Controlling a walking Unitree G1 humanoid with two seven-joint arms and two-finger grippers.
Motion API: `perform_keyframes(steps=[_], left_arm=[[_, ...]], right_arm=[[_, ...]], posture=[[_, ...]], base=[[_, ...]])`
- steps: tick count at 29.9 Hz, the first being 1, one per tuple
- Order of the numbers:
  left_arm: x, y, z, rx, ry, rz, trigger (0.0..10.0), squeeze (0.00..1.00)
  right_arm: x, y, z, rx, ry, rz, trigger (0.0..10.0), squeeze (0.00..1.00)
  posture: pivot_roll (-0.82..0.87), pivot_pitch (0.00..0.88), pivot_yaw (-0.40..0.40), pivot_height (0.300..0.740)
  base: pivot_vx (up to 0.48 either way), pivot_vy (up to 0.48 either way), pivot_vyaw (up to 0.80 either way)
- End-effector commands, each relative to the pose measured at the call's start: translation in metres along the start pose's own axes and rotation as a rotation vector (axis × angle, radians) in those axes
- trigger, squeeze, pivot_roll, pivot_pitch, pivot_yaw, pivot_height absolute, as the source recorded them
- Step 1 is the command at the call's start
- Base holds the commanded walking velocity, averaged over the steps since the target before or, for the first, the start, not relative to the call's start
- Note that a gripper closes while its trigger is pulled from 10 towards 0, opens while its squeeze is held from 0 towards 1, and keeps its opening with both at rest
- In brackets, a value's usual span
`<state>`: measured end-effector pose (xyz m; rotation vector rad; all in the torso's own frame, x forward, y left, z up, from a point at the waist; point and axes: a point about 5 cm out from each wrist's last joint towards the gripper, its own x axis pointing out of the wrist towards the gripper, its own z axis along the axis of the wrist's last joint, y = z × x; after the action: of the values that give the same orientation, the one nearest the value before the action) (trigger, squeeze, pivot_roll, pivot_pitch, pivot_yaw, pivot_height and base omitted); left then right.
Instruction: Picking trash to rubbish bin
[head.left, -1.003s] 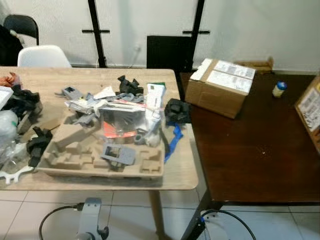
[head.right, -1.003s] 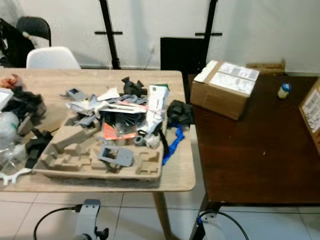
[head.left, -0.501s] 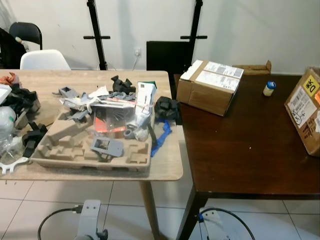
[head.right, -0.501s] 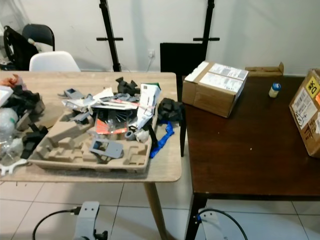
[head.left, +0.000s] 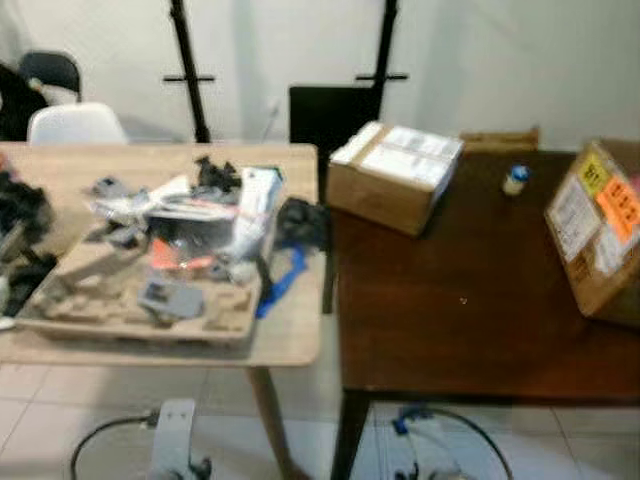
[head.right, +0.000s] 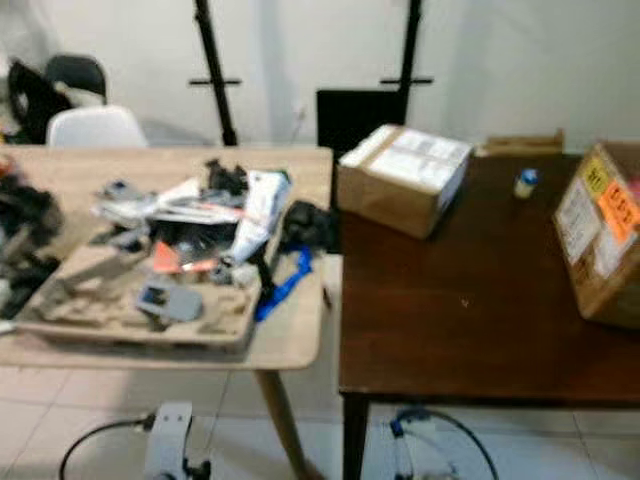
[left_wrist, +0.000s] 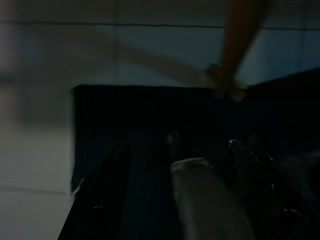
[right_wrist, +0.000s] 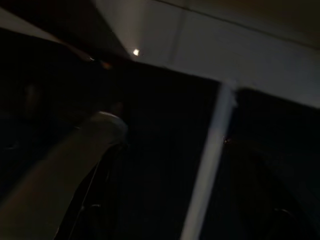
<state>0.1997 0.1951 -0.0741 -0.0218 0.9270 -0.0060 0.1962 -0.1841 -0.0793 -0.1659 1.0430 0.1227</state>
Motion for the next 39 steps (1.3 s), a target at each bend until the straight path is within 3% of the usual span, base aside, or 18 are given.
perform_keyframes(steps=[1, 7, 13, 19, 21, 22, 23, 24, 26, 28, 31, 35, 38, 39], left_arm=[[-0.001, 0.002, -0.004, 0.013, 0.017, -0.006, 10.0, 0.0], [-0.001, 0.004, 0.0, 0.055, -0.001, -0.016, 10.0, 0.0], [-0.002, 0.013, 0.004, 0.038, -0.015, 0.006, 10.0, 0.0], [-0.004, 0.008, 0.019, 0.053, -0.137, -0.118, 10.0, 0.0], [-0.007, 0.004, 0.024, 0.157, -0.185, -0.238, 10.0, 0.0], [-0.01, 0.003, 0.022, 0.254, -0.187, -0.314, 10.0, 0.0], [-0.01, 0.003, 0.022, 0.254, -0.187, -0.314, 10.0, 0.0], [-0.015, 0.005, 0.016, 0.391, -0.157, -0.412, 10.0, 0.0], [-0.017, 0.007, 0.013, 0.435, -0.139, -0.442, 10.0, 0.0], [-0.024, 0.02, 0.015, 0.494, -0.128, -0.492, 10.0, 0.0], [-0.033, 0.034, 0.025, 0.506, -0.176, -0.484, 10.0, 0.0], [-0.038, 0.038, 0.028, 0.469, -0.217, -0.492, 10.0, 0.0], [-0.046, 0.036, 0.026, 0.42, -0.257, -0.551, 10.0, 0.0], [-0.062, 0.031, 0.024, 0.401, -0.32, -0.653, 10.0, 0.0]], right_arm=[[0.001, 0.007, -0.001, 0.015, 0.005, 0.018, 10.0, 0.0], [0.001, 0.007, 0.0, 0.029, 0.0, 0.02, 10.0, 0.0], [0.001, 0.007, 0.001, 0.037, -0.003, 0.023, 10.0, 0.0], [0.001, 0.006, 0.0, 0.022, 0.005, 0.031, 10.0, 0.0], [0.0, 0.005, 0.002, -0.009, -0.006, 0.055, 10.0, 0.0], [0.0, 0.004, 0.004, -0.013, -0.011, 0.095, 10.0, 0.0], [0.0, 0.004, 0.004, -0.013, -0.011, 0.095, 10.0, 0.0], [-0.001, 0.001, 0.007, -0.037, -0.019, 0.155, 10.0, 0.0], [-0.002, -0.001, 0.009, -0.054, -0.022, 0.176, 10.0, 0.0], [-0.005, -0.012, 0.015, -0.135, -0.031, 0.252, 10.0, 0.0], [-0.009, -0.021, 0.021, -0.23, -0.034, 0.329, 10.0, 0.0], [-0.011, -0.02, 0.021, -0.278, -0.034, 0.371, 10.0, 0.0], [-0.012, -0.017, 0.021, -0.327, -0.043, 0.43, 10.0, 0.0], [-0.016, -0.012, 0.025, -0.374, -0.062, 0.536, 10.0, 0.0]], posture=[[-0.03, 0.03, -0.009, 0.74], [-0.02, 0.035, -0.002, 0.74], [-0.02, 0.037, 0.002, 0.74], [-0.02, 0.035, -0.006, 0.74], [-0.02, 0.036, -0.007, 0.74], [-0.02, 0.039, -0.003, 0.74], [-0.02, 0.039, -0.003, 0.74], [-0.03, 0.043, 0.002, 0.74], [-0.03, 0.043, 0.002, 0.74], [-0.03, 0.042, -0.002, 0.74], [-0.04, 0.043, -0.005, 0.74], [-0.04, 0.044, -0.005, 0.74], [-0.04, 0.049, -0.014, 0.74], [-0.03, 0.058, -0.022, 0.74]], base=[[0.0, 0.0, 0.0], [0.0, 0.0, 0.0], [0.0, 0.0, 0.0], [0.0, 0.0, 0.0], [0.0, 0.0, 0.0], [0.0, 0.0, 0.0], [0.0, 0.0, 0.0], [0.0, 0.0, 0.0], [0.0, 0.0, 0.0], [0.0, 0.0, 0.0], [0.0, 0.0, 0.0], [0.0, 0.0, 0.0], [0.0, 0.0, 0.0], [0.0, 0.0, 0.0]])
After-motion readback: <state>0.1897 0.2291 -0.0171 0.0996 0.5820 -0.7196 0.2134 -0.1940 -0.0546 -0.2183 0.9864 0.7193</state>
